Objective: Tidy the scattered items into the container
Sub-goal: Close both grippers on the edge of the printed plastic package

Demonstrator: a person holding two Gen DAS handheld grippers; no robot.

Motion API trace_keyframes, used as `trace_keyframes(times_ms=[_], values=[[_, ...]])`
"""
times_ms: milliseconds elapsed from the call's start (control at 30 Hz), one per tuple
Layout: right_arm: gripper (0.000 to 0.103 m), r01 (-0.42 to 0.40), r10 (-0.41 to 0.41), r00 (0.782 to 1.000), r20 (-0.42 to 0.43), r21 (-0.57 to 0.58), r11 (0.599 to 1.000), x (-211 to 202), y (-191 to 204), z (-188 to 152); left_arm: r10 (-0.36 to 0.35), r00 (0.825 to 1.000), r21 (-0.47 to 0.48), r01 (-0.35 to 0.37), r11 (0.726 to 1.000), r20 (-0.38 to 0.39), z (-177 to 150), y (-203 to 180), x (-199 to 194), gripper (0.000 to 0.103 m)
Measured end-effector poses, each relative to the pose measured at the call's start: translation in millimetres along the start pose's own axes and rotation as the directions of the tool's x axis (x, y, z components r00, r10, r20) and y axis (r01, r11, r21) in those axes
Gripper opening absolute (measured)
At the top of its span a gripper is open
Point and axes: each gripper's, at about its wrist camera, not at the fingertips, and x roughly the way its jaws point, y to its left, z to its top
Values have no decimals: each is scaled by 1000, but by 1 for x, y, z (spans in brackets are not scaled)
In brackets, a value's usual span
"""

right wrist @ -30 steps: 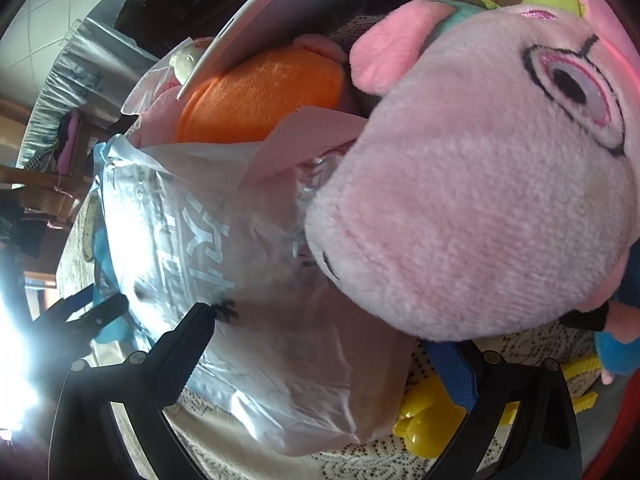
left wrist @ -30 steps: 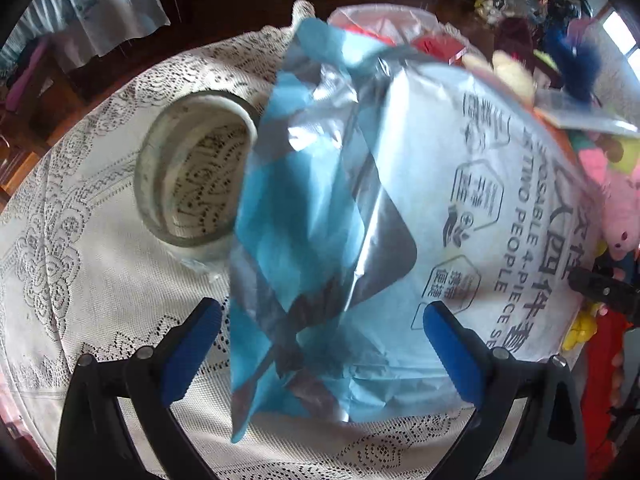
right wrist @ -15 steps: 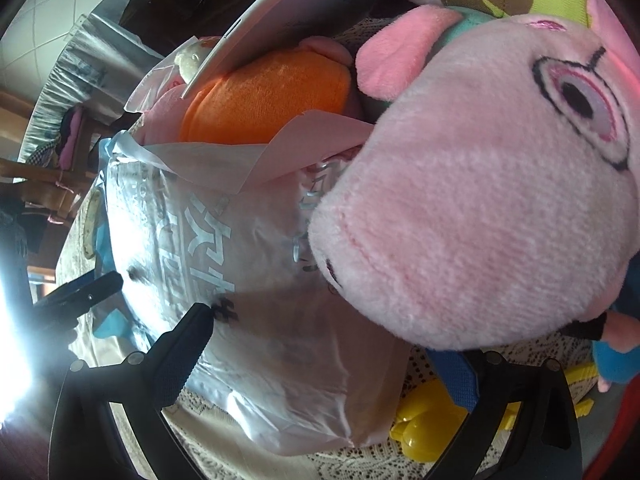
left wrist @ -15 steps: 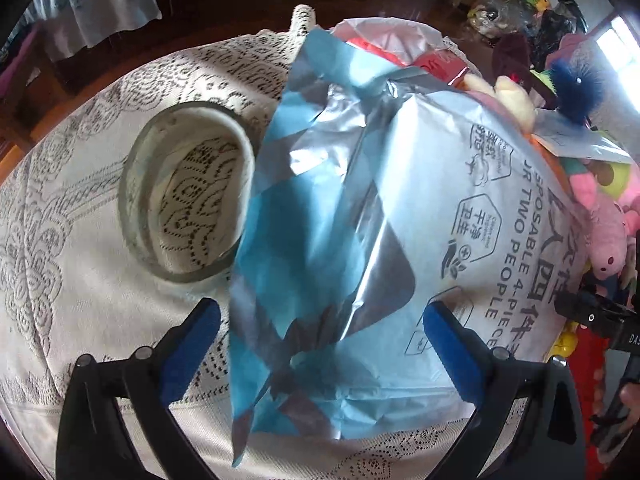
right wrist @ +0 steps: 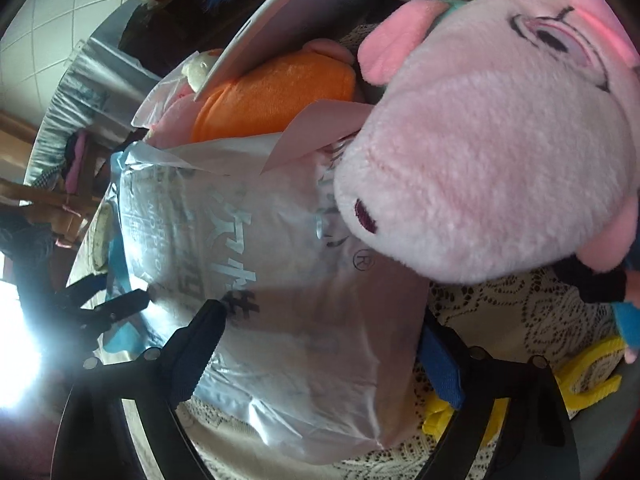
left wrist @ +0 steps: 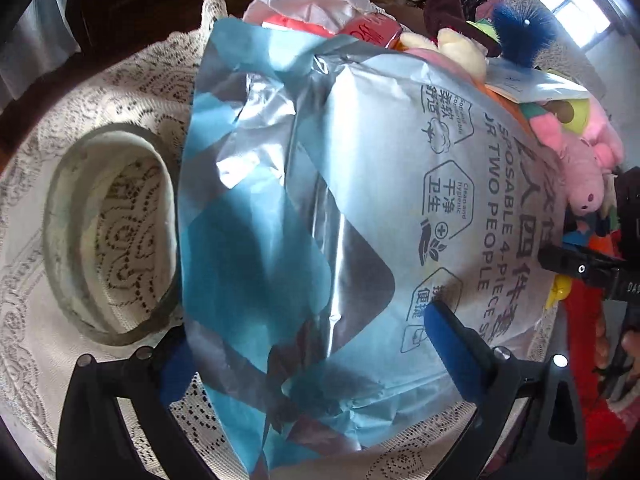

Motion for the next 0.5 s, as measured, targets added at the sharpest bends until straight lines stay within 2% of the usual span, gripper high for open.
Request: trace_keyframes(times_ms=[33, 67, 167, 233, 300, 367, 433, 500], values=[[90, 8, -8, 1000, 6, 3, 1000, 1, 8, -2, -17, 1000, 14, 17, 1000, 0, -2, -3, -3, 79], [88, 11, -11, 1000, 10, 9, 1000, 2, 14, -5, -17, 1000, 33, 17, 999, 2, -3, -7, -6, 73], [87, 12, -12, 1000, 10, 24, 1000, 7, 25, -8, -2, 1000, 79, 2, 997, 0, -8, -14, -9, 66], [87, 7, -7, 1000, 6, 27, 1000, 14, 32, -7, -15, 1000, 75, 16, 997, -6, -10, -12, -8, 66], [88, -1, 1, 1000, -2, 21, 1000, 20, 34, -3, -21, 1000, 60, 21, 998, 2, -13, -8, -6, 71], [88, -13, 13, 1000, -7, 17, 1000, 24, 32, -2, -18, 1000, 22, 18, 1000, 7, -16, 0, -2, 92], [88, -27, 27, 1000, -10, 16, 999, 25, 28, 1, -32, 999, -8, 32, 999, 18, -19, 4, 1, 95], [88, -31, 31, 999, -11, 10, 999, 27, 30, 3, -48, 999, 8, 48, 999, 15, -23, -2, 2, 90]])
